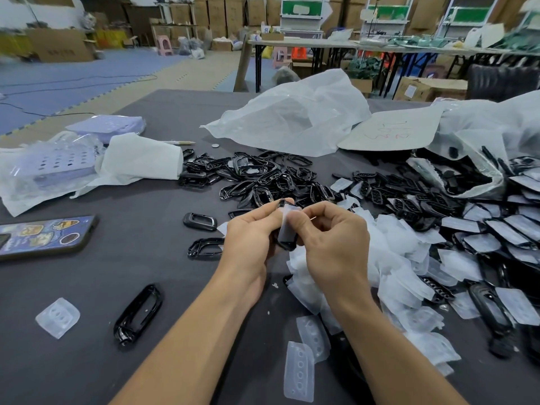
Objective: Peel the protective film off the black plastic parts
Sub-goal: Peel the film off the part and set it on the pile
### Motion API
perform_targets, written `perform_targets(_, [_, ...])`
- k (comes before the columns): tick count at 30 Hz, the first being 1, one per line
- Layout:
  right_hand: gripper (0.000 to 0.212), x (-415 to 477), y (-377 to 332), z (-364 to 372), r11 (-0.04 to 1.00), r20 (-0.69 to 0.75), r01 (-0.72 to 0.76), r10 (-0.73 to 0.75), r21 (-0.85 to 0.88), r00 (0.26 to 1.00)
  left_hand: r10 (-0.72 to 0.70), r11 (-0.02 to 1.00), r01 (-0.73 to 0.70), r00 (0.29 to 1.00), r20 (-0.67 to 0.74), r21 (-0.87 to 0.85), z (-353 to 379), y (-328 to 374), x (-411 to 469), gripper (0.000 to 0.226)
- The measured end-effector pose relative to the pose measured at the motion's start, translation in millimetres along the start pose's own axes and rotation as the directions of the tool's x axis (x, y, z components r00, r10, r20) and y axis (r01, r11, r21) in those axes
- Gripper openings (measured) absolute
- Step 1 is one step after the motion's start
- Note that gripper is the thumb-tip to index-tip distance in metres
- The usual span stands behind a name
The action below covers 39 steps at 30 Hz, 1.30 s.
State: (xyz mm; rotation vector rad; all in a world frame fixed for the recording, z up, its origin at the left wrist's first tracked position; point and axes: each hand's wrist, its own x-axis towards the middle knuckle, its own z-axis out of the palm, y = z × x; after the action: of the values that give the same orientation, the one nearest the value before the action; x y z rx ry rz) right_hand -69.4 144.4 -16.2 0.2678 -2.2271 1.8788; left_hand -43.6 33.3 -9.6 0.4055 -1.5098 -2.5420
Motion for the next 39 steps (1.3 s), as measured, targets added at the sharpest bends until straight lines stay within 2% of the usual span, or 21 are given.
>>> perform_targets(3, [0.021, 1.2, 2.0, 0.4, 0.999, -0.05, 0.0, -0.002, -0.051, 0.999, -0.005, 1.0, 0.007, 0.998, 0.058, -0.029, 1.0, 1.9, -1.8, 0.037])
perform_targets(6, [0.022, 2.8, 3.7, -2.7, 0.999, -0.058, 0.006, -0.009, -0.049, 0.998, -0.016, 0.998, 0.02, 0.997, 0.07, -0.059, 1.7, 2.1, -2.7, 0.043])
perform_targets(8, [0.022, 3.5, 3.4, -3.9, 0.999, -0.048, 0.021, -0.023, -0.04, 0.999, -0.012, 0.997, 0.018, 0.996, 0.084, -0.076, 1.8, 1.6, -2.4, 0.044])
perform_targets(12, [0.022, 4.6, 3.8, -3.7, 0.992, -0.073, 0.028, -0.038, -0.126, 0.997, -0.002, 1.0, 0.006, 0.99, 0.139, -0.03, 3.9, 1.2, -4.5, 0.041])
perform_targets(20, [0.032, 2.9, 5.7, 1.1, 0.982, -0.154, 0.029, -0.058, -0.187, 0.986, -0.001, 0.998, 0.008, 0.994, 0.105, -0.063, 4.1, 0.0, -2.8, 0.028])
perform_targets(26, [0.029, 3.9, 2.4, -3.5, 0.999, -0.107, 0.003, -0.007, -0.038, 0.994, -0.022, 0.998, 0.024, 1.0, 0.022, -0.063, 3.3, -0.2, 0.5, 0.024])
perform_targets(32, [0.022, 3.0, 3.7, -1.3, 0.985, 0.01, 0.015, -0.013, -0.171, 1.0, -0.025, 0.996, 0.027, 0.999, 0.021, -0.09, 3.1, -1.3, 2.5, 0.026])
perform_targets(39, [0.017, 4.2, 3.9, -2.3, 0.992, 0.06, 0.029, -0.022, -0.122, 0.998, 0.028, 0.999, -0.029, 1.0, 0.013, 0.02, -4.2, 2.4, 4.0, 0.027])
